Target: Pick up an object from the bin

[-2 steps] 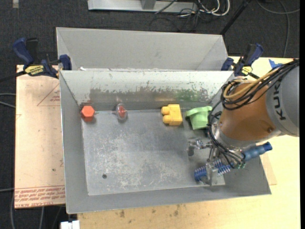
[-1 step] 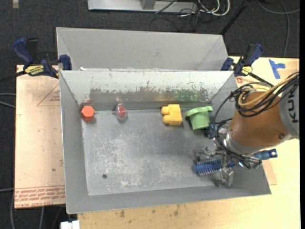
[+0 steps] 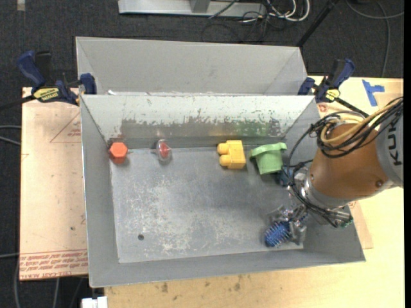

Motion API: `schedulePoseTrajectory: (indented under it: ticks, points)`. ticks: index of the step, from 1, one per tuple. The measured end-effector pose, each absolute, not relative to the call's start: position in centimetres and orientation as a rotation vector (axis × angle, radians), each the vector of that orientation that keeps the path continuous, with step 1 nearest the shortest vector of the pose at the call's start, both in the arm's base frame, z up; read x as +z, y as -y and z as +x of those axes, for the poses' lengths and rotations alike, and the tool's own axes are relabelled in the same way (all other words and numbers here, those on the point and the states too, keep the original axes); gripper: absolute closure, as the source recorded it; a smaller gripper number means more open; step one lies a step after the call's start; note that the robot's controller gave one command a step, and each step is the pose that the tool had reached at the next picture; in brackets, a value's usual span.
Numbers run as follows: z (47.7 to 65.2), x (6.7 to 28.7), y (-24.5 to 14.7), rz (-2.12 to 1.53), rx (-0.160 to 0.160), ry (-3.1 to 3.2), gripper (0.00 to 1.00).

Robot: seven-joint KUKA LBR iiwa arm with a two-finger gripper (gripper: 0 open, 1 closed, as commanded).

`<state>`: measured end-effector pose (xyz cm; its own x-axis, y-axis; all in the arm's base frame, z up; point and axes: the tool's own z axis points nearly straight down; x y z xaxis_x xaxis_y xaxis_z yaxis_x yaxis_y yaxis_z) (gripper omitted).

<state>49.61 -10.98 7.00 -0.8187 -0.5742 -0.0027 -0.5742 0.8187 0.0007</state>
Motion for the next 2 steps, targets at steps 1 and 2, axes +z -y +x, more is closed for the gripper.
schedulePoseTrajectory:
  ticks: [1, 2]
  points:
    - [52.3, 7.9, 7.0, -1.35, 0.004, -2.832, 1.0]
    - [52.1, 22.0, 6.9, -1.386, -0.005, -2.812, 1.0]
